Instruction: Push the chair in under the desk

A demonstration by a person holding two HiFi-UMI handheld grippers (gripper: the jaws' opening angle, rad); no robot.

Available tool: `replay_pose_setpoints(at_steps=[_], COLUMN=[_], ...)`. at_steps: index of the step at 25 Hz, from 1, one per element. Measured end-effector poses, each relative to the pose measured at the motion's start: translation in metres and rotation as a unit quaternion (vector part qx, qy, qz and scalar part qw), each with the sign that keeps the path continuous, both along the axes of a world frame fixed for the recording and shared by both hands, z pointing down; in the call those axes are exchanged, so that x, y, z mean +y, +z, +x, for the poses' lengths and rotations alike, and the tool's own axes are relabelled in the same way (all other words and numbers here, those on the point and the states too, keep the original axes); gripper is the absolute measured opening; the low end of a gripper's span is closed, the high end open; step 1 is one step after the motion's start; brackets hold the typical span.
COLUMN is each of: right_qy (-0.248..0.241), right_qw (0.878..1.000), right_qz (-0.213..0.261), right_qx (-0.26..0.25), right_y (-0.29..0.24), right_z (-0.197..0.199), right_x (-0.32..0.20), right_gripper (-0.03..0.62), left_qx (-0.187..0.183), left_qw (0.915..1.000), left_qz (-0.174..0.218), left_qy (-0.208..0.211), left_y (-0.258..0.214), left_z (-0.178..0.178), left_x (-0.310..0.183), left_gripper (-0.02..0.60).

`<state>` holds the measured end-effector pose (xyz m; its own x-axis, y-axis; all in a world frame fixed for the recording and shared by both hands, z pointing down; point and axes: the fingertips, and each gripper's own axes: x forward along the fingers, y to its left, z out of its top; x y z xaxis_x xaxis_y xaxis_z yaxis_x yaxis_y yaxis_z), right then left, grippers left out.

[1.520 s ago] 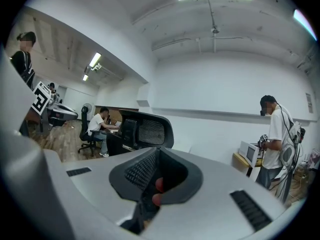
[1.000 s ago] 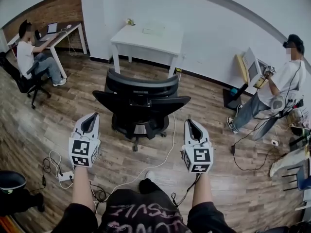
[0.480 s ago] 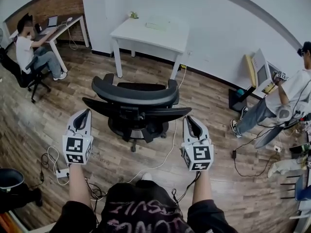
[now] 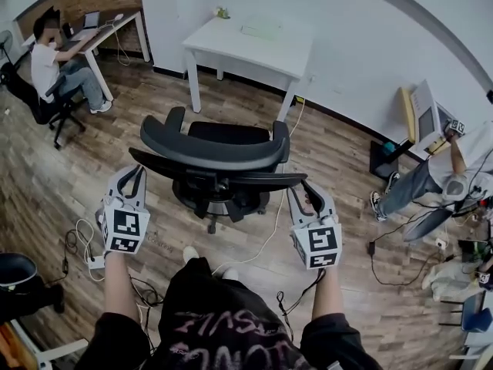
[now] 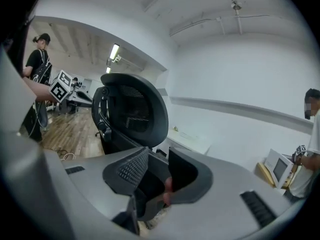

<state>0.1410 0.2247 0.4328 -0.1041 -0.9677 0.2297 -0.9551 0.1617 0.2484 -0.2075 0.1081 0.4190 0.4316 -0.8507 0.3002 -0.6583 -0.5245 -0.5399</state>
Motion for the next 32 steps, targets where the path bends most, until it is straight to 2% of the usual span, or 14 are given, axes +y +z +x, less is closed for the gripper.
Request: replay_pose_setpoints(at_steps=[5,9,14,19,24,32], right_qy=[-0.039,-0.052,-0.061,-0.072,-0.083,-0.094], right_qw=[0.996,0.988,0.977,0.972,0.959,0.960], right_qz=[-0.031,-0.047,-0.065,-0.077,-0.093,-0.102], right_qx=[0.069,0.138,0.194,0.212,0.255,0.245], right_y=[0.009,0.017,0.024,0.031,0.039,0.044], right_z=[-0.010,-0.016,-0.020,-0.021,-0.024,-0.029], right_x=[-0.003,-0.011,-0.020,-0.029,-0.038,-0.044], right_gripper=[0.189,0.222,0.247,0.250,0.250,0.249], left_qx=[-0.051,-0.104,-0.170,-0.196,-0.226,-0.258], left_qw=[0.9985,0.9940,0.9837,0.9776,0.9698,0.9599], left_qz=[-0.006,-0.007,-0.005,-0.017,-0.020,-0.023], left_qy=[0.016,0.035,0.058,0.074,0.088,0.107], left_y=[0.009,0.019,0.031,0.043,0.051,0.064], left_z=[0.004,0.008,0.010,0.013,0.017,0.027], left_x=[-0.004,-0.010,-0.017,-0.024,-0.032,-0.044], left_gripper=[0.025,0.103,0.180,0.216,0.239,0.239])
